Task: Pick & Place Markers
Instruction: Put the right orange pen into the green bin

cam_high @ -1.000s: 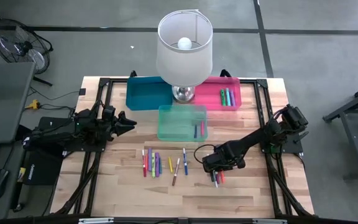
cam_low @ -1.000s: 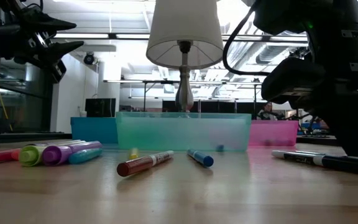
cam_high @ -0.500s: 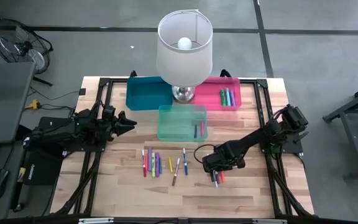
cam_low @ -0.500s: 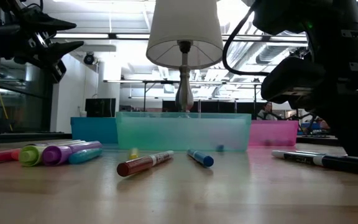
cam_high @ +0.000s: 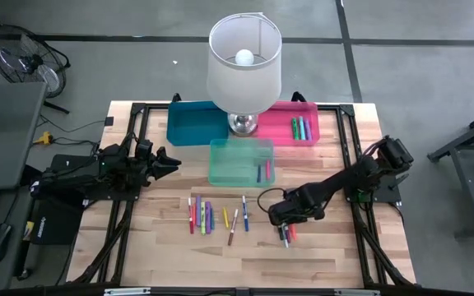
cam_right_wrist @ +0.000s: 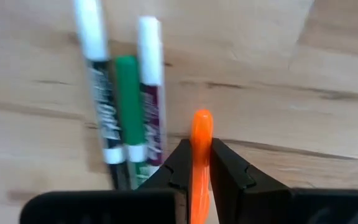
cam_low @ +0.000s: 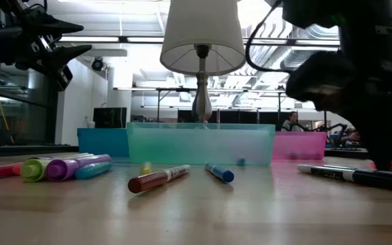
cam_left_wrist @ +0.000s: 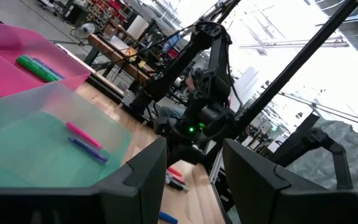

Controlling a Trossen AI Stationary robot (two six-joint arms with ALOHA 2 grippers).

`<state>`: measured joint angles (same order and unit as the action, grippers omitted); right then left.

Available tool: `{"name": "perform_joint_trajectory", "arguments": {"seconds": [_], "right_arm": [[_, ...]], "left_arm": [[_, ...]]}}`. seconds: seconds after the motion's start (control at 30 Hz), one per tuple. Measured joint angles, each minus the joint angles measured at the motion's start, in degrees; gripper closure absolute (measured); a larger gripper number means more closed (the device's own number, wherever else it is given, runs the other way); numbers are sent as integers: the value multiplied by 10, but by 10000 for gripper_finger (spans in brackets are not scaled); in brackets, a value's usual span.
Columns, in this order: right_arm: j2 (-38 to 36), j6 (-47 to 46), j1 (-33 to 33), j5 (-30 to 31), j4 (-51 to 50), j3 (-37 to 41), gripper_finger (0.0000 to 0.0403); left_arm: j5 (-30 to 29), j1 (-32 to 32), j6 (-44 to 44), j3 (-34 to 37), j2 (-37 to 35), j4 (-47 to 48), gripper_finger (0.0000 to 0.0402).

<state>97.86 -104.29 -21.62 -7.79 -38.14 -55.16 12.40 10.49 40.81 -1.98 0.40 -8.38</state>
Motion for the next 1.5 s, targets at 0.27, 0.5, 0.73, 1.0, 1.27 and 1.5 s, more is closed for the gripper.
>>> {"name": "perform_joint_trajectory", "arguments": {"seconds": [0.27, 0.5, 0.73, 1.0, 1.27, 1.5], "right_arm": [[-50, 17, 30, 49, 0, -1, 376], [-96, 72, 78, 94, 25, -2, 374], [-106, 154, 141, 132, 79, -15, 371], [-106, 265, 220, 159, 69, -71, 373], [-56, 337, 278, 145, 41, -111, 367], [5, 359, 295, 118, 41, -138, 358]], "left_arm": [[0, 0, 0, 0, 0, 0, 246], [0, 0, 0, 0, 0, 0, 246], [0, 0, 0, 0, 0, 0, 246], [0, 0, 0, 0, 0, 0, 246], [0, 0, 0, 0, 0, 1, 246], [0, 0, 0, 0, 0, 20, 246]]}}
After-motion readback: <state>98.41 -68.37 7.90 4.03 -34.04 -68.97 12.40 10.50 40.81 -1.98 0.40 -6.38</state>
